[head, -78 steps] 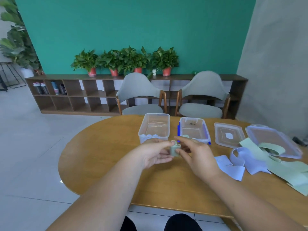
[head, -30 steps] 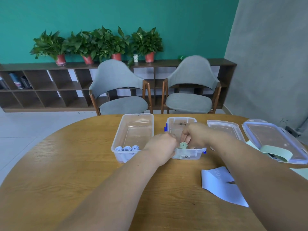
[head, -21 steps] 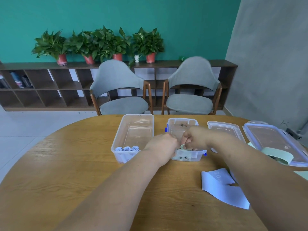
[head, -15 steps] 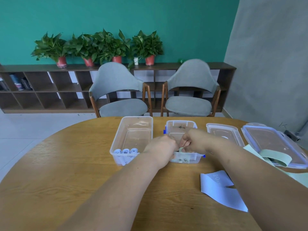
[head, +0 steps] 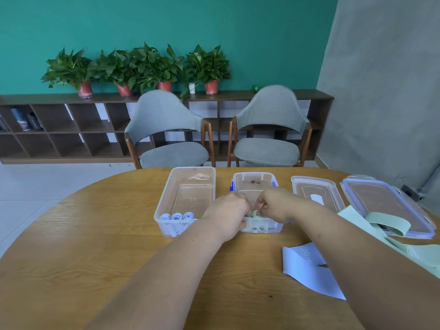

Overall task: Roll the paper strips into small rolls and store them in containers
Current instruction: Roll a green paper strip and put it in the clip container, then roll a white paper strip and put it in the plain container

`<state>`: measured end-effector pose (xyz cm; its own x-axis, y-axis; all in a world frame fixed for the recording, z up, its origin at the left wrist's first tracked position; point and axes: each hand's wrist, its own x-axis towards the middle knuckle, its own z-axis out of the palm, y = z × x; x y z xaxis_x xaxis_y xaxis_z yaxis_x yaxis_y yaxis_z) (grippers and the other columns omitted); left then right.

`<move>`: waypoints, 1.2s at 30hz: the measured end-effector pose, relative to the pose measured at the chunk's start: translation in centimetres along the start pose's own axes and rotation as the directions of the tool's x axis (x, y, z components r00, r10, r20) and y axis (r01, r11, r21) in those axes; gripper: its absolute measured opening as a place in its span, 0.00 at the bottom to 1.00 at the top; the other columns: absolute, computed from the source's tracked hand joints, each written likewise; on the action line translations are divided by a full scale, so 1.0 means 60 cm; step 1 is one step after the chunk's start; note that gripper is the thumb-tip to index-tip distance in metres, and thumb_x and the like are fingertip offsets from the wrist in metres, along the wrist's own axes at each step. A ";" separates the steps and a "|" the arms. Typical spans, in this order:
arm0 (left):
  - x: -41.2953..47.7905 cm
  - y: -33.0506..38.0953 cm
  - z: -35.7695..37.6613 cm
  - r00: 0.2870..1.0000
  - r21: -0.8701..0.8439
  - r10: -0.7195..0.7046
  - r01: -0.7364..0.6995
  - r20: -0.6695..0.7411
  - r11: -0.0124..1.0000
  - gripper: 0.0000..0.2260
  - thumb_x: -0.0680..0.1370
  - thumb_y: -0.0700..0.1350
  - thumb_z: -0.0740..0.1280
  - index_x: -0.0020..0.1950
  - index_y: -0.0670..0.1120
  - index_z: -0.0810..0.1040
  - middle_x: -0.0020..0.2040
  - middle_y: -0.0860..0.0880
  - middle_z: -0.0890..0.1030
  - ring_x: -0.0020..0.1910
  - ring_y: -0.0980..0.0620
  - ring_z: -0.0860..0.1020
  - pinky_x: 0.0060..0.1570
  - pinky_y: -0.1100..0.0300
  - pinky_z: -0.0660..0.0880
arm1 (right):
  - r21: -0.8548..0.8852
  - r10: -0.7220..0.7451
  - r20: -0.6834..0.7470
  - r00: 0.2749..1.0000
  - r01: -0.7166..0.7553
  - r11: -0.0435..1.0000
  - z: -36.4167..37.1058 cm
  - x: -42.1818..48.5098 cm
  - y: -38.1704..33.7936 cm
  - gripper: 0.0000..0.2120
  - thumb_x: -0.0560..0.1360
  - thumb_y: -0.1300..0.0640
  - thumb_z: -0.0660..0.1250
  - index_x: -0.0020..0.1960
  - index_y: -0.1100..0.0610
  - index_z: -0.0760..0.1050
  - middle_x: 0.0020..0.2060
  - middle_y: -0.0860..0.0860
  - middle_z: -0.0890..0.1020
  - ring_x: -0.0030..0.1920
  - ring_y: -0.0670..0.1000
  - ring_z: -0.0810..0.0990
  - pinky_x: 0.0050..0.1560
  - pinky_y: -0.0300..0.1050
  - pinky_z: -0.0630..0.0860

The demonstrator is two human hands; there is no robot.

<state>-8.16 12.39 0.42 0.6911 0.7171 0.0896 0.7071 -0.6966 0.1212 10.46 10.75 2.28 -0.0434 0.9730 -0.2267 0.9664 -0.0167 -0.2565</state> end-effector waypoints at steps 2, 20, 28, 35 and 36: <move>-0.001 0.001 -0.003 1.000 -0.003 -0.001 0.001 0.003 1.000 0.11 0.78 0.46 0.75 0.59 0.49 0.84 0.60 0.50 0.79 0.60 0.45 0.78 0.56 0.48 0.79 | 0.006 0.005 0.002 1.000 -0.005 1.000 0.000 -0.002 -0.001 0.12 0.82 0.55 0.68 0.63 0.51 0.83 0.58 0.48 0.84 0.52 0.48 0.78 0.50 0.39 0.72; -0.006 -0.001 -0.025 1.000 -0.016 0.007 -0.007 0.020 1.000 0.16 0.77 0.47 0.76 0.65 0.49 0.82 0.62 0.50 0.80 0.60 0.46 0.79 0.57 0.49 0.79 | -0.027 0.063 0.014 0.998 -0.062 0.998 -0.008 -0.001 -0.012 0.15 0.82 0.59 0.64 0.65 0.50 0.83 0.62 0.50 0.83 0.60 0.54 0.81 0.62 0.46 0.79; -0.010 0.000 -0.034 1.000 -0.006 -0.019 0.019 0.014 1.000 0.17 0.77 0.49 0.76 0.66 0.52 0.81 0.61 0.51 0.80 0.59 0.46 0.79 0.57 0.47 0.80 | -0.035 0.062 -0.107 0.992 -0.066 0.997 -0.038 -0.022 -0.008 0.12 0.81 0.57 0.64 0.56 0.53 0.85 0.56 0.50 0.85 0.58 0.55 0.82 0.62 0.52 0.79; -0.020 0.056 -0.056 1.000 0.009 0.018 -0.018 0.016 1.000 0.18 0.78 0.49 0.75 0.67 0.53 0.80 0.63 0.49 0.79 0.59 0.43 0.80 0.55 0.48 0.80 | -0.005 0.053 -0.206 0.977 -0.056 0.998 -0.076 -0.105 0.005 0.11 0.82 0.55 0.66 0.59 0.51 0.85 0.52 0.47 0.85 0.54 0.51 0.81 0.52 0.39 0.72; -0.022 0.068 -0.059 0.999 0.005 0.030 -0.030 0.019 1.000 0.18 0.78 0.48 0.74 0.67 0.52 0.79 0.64 0.49 0.79 0.60 0.43 0.80 0.56 0.48 0.80 | -0.021 0.060 -0.202 0.978 -0.066 0.998 -0.079 -0.120 0.007 0.11 0.81 0.55 0.66 0.58 0.51 0.85 0.50 0.47 0.85 0.54 0.51 0.81 0.52 0.39 0.72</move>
<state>-6.74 8.66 4.28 0.7145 0.6956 0.0745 0.6870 -0.7178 0.1131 12.39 4.83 8.27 0.0668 0.9967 -0.0470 0.9722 -0.0757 -0.2217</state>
